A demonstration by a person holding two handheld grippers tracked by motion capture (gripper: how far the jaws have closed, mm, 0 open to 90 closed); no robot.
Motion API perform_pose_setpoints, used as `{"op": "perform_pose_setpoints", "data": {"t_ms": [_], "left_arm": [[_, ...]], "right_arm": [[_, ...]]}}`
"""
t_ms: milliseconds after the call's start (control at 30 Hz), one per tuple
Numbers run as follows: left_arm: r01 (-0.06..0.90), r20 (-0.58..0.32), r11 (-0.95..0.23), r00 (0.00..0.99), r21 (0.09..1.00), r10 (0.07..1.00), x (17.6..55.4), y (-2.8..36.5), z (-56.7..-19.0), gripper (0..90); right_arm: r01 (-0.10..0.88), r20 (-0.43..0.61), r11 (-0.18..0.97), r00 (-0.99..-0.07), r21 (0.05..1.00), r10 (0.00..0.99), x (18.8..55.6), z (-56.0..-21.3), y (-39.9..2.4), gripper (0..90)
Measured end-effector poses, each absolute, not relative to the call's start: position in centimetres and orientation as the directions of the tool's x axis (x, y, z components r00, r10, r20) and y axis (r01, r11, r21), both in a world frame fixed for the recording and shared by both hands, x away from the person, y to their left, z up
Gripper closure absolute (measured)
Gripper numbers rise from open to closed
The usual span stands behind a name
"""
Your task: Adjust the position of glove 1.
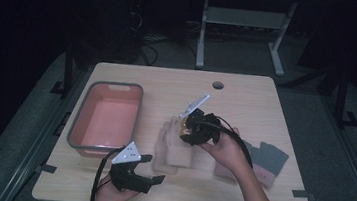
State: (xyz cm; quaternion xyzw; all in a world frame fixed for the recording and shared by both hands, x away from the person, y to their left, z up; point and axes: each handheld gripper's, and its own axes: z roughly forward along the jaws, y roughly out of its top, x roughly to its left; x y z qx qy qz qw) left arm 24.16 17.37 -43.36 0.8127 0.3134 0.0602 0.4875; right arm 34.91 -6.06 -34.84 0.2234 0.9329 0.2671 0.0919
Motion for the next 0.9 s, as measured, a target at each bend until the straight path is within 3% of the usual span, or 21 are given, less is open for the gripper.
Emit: {"op": "perform_pose_setpoints", "data": {"t_ms": [633,900], "left_arm": [[0.476,-0.227,-0.31,0.776,0.823,0.588,24.1,17.6,-43.3,16.8],[0.478,-0.228,-0.309,0.774,0.822,0.59,24.0,17.5,-43.3,16.9]], "right_arm": [[0.375,-0.006,0.764,-0.896,0.525,0.443,35.9,-36.9,-2.3,61.1],[0.422,0.03,0.757,-0.881,0.499,0.471,36.4,-39.9,-2.1,60.3]]}}
